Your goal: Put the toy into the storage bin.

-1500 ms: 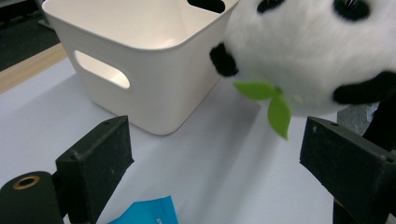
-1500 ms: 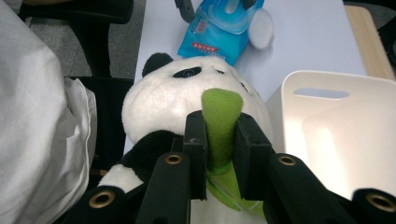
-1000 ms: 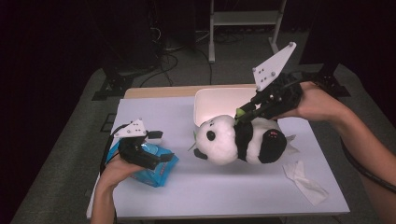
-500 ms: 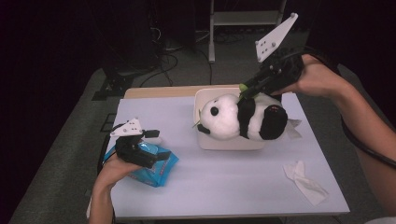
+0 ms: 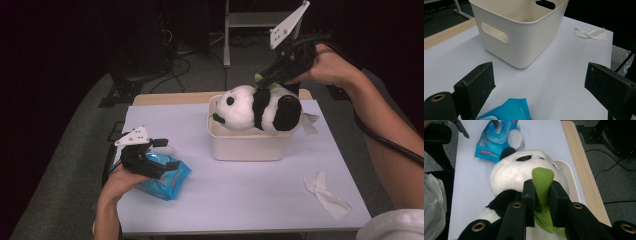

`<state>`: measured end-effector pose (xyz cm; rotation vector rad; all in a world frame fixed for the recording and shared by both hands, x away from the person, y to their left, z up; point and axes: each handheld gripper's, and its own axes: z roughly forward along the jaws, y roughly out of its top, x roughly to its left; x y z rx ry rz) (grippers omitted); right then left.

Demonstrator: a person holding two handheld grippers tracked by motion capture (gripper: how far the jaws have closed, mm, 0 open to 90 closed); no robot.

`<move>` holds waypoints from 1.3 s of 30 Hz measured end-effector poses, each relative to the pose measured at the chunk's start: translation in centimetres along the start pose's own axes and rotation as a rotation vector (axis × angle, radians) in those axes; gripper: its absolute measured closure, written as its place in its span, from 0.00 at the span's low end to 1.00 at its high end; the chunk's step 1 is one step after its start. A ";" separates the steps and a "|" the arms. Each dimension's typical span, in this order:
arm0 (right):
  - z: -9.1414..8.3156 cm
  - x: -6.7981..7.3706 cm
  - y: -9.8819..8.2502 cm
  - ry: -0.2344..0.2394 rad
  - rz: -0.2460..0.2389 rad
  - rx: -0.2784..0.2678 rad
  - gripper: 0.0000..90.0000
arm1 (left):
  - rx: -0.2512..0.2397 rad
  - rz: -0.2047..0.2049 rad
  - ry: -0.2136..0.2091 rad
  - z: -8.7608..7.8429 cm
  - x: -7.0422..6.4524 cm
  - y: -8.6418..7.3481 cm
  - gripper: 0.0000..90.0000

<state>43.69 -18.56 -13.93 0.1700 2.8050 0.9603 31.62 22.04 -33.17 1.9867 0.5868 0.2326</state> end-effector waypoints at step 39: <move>6.0 -5.9 -1.7 0.028 0.065 0.032 0.84 | -0.015 -0.016 0.024 -0.9 0.6 -0.3 0.09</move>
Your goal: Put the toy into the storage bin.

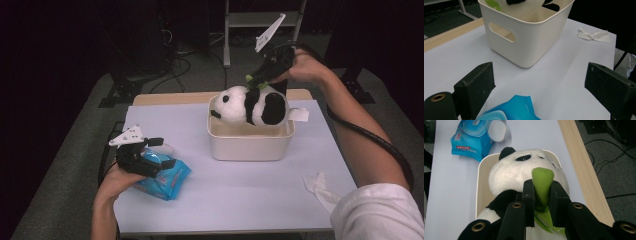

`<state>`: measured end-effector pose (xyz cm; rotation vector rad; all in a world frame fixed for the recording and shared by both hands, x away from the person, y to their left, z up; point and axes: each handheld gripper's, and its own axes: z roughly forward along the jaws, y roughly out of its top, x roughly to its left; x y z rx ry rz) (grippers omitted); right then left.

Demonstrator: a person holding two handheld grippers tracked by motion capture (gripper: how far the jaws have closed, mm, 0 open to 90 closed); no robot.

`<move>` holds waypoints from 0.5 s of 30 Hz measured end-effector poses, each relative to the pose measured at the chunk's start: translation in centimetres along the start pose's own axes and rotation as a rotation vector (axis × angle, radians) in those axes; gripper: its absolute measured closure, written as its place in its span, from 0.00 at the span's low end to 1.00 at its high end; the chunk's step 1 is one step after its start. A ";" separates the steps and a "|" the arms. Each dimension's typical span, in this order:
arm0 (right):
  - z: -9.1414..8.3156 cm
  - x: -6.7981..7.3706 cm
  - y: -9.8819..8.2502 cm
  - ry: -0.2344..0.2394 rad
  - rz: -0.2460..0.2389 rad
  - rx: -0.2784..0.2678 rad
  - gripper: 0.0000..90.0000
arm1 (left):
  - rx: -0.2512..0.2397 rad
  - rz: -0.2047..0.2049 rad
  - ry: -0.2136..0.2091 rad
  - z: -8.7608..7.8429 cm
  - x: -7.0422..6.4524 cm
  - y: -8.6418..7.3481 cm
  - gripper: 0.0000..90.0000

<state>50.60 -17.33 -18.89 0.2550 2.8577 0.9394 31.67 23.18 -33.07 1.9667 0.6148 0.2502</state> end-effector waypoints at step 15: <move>2.2 -0.7 -1.1 0.033 0.010 0.016 0.84 | 0.000 -0.003 -0.002 -0.1 0.0 0.0 0.09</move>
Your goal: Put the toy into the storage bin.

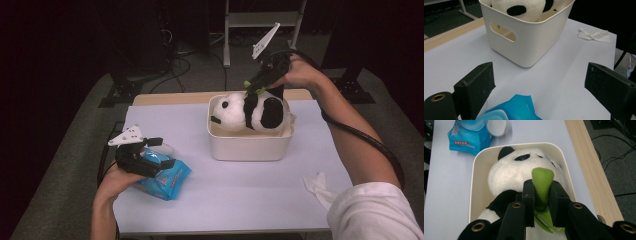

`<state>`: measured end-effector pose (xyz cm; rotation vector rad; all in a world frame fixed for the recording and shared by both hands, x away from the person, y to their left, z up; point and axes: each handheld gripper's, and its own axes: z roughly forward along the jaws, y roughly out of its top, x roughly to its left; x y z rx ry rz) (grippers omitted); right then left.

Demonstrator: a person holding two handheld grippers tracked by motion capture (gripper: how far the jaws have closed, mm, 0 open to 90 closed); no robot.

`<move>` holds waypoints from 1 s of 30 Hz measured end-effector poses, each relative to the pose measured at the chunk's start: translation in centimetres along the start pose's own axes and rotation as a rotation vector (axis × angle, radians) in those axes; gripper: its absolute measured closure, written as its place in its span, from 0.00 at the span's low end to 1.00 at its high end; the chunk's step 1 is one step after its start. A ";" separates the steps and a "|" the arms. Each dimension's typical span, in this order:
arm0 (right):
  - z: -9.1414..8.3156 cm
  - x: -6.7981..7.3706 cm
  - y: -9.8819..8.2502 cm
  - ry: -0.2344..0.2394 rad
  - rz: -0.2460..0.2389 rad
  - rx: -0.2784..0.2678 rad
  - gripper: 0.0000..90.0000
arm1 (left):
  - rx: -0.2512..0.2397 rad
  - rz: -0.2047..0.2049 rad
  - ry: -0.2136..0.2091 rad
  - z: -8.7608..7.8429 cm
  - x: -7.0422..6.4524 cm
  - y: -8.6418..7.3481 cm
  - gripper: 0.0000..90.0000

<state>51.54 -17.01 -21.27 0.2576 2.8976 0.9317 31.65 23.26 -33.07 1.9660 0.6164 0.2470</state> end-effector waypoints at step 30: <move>5.1 0.2 -3.9 0.059 0.049 0.023 0.84 | 0.006 0.010 -0.004 0.1 -0.3 0.2 0.09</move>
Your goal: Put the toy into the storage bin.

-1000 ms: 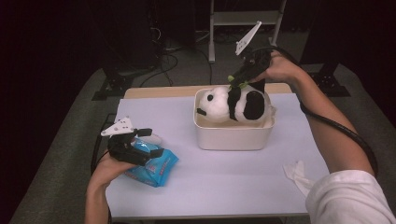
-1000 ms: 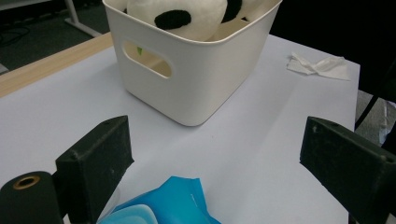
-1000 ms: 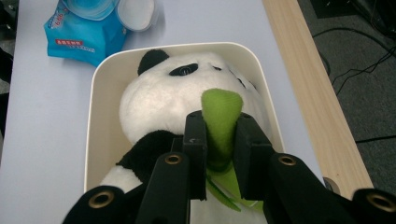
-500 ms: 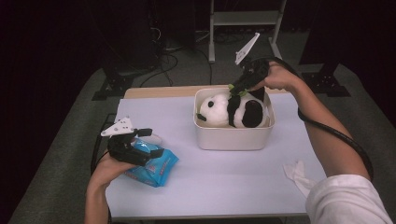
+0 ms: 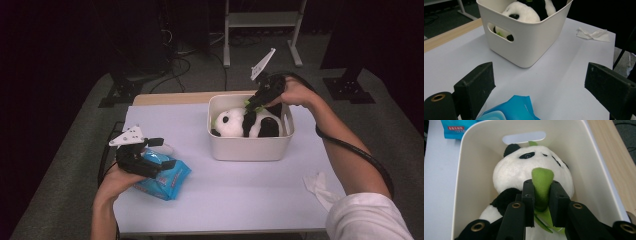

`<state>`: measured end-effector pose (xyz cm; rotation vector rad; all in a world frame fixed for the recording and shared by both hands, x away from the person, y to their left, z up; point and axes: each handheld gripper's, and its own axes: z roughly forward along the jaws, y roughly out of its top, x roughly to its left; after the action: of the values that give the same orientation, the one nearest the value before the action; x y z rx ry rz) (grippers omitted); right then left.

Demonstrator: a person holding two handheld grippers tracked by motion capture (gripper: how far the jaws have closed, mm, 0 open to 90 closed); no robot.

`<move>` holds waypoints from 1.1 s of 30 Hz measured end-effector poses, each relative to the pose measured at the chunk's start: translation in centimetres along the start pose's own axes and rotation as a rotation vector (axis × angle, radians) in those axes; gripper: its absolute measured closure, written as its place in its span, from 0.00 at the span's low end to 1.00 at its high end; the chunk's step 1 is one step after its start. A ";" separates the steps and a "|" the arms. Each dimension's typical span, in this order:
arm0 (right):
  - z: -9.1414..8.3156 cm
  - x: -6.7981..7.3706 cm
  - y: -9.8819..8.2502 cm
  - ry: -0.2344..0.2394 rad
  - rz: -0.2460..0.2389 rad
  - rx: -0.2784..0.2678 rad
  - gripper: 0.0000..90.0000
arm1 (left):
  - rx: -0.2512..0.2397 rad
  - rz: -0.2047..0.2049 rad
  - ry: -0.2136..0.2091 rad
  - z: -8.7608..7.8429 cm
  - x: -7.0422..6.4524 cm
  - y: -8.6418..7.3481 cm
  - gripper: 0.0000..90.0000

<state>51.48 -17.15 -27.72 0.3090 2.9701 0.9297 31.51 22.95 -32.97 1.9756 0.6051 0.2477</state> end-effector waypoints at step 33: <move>1.3 1.1 -2.3 -0.008 0.054 -0.024 0.69 | 0.016 0.016 -0.018 0.5 -0.6 0.1 0.09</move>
<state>50.11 -18.05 -30.05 0.3932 2.9552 0.9660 31.26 22.21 -33.11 1.9965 0.5809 0.2353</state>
